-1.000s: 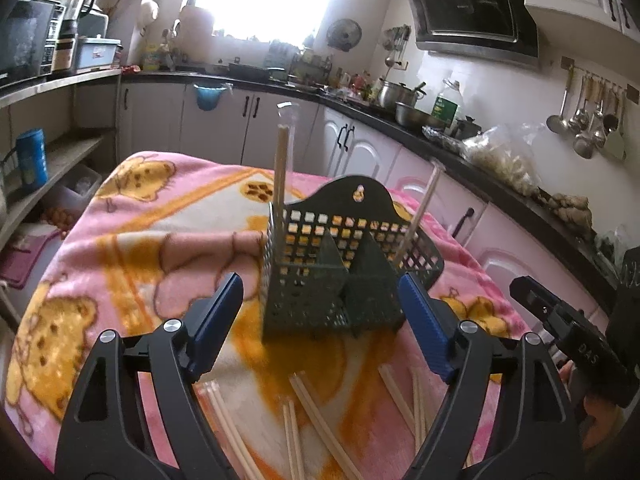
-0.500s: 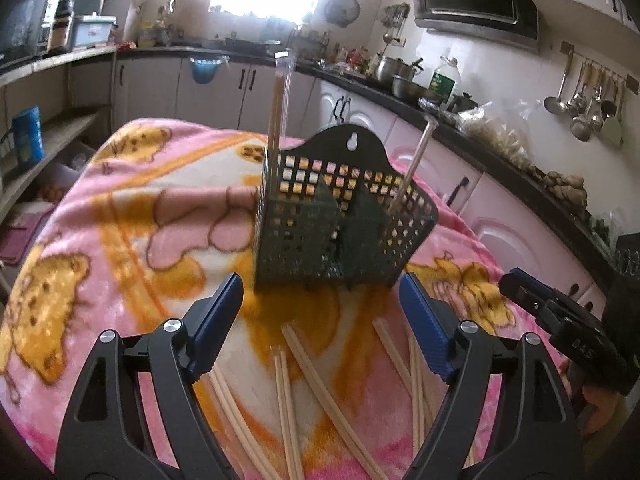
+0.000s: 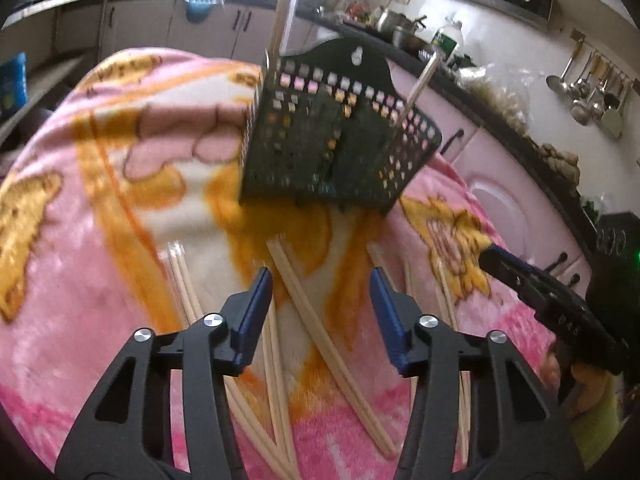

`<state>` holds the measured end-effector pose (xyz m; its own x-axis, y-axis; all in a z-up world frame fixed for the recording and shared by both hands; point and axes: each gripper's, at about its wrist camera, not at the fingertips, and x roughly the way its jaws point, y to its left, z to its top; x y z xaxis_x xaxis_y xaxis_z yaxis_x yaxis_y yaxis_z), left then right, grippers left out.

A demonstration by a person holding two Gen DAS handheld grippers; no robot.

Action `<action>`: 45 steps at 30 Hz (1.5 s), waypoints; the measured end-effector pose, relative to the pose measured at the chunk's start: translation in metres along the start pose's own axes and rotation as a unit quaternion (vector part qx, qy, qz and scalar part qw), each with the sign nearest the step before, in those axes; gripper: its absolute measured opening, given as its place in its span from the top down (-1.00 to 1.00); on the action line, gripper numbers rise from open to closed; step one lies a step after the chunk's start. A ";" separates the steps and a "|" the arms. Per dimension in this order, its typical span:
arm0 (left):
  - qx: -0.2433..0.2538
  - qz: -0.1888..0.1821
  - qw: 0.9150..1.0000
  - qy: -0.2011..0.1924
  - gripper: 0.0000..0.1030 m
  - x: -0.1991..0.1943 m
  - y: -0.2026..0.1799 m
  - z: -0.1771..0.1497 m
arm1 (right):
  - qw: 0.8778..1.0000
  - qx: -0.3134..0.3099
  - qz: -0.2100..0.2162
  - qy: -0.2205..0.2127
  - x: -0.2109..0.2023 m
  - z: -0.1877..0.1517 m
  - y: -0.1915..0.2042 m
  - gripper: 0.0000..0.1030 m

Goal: Organize utensils

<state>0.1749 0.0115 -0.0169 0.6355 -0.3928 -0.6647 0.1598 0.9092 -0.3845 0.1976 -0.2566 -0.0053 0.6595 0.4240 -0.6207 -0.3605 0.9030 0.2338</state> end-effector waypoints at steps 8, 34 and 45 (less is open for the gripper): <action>-0.013 -0.028 0.998 0.060 0.30 0.017 -0.003 -0.022 | 0.998 0.011 0.015 0.054 0.026 -0.010 -0.003 0.43; -0.014 0.026 0.994 0.105 0.13 0.065 -0.010 0.000 | 0.994 0.046 0.056 0.082 0.063 0.013 -0.026 0.98; -0.015 0.049 0.994 0.092 0.84 0.072 0.002 0.014 | 0.991 0.062 0.057 0.107 0.074 0.012 -0.034 0.97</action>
<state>0.2314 -0.0129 -0.0568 0.4968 -0.3237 -0.8052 0.0804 0.9410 -0.3287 0.2667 -0.2551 -0.0499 0.4591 0.5109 -0.7268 -0.3324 0.8575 0.3928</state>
